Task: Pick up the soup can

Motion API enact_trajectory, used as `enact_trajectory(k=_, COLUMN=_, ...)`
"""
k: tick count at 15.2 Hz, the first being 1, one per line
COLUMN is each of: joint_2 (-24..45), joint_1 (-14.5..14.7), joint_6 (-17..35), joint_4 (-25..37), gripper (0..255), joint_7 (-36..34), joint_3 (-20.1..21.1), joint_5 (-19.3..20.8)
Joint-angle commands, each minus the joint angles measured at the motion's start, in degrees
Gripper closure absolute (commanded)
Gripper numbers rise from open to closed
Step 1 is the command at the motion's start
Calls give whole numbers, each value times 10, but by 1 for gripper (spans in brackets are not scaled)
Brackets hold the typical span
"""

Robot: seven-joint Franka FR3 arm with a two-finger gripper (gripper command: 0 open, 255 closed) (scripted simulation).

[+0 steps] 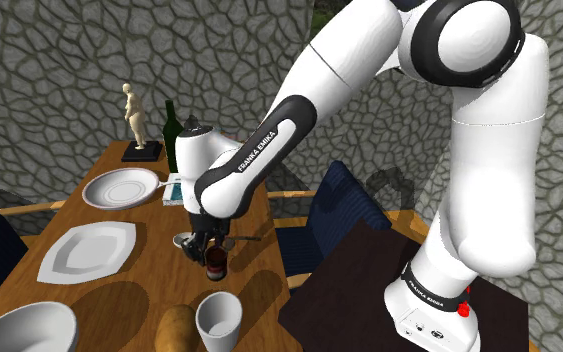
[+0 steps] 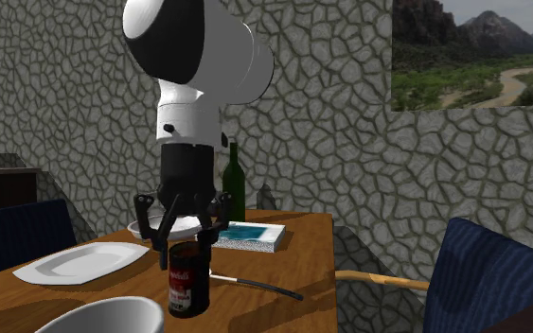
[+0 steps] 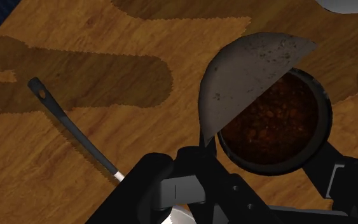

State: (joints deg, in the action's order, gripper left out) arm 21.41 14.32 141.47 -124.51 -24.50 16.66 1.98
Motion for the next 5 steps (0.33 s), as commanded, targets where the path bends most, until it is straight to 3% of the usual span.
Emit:
enact_trajectory(k=1, joint_2=-14, joint_1=-3, joint_6=-12, joint_4=-1, gripper=255, joint_7=3, joint_3=3, joint_5=-5)
enact_trajectory(k=5, joint_2=-27, joint_1=-5, joint_6=-26, joint_4=-1, gripper=255, joint_7=6, joint_3=5, joint_5=-10)
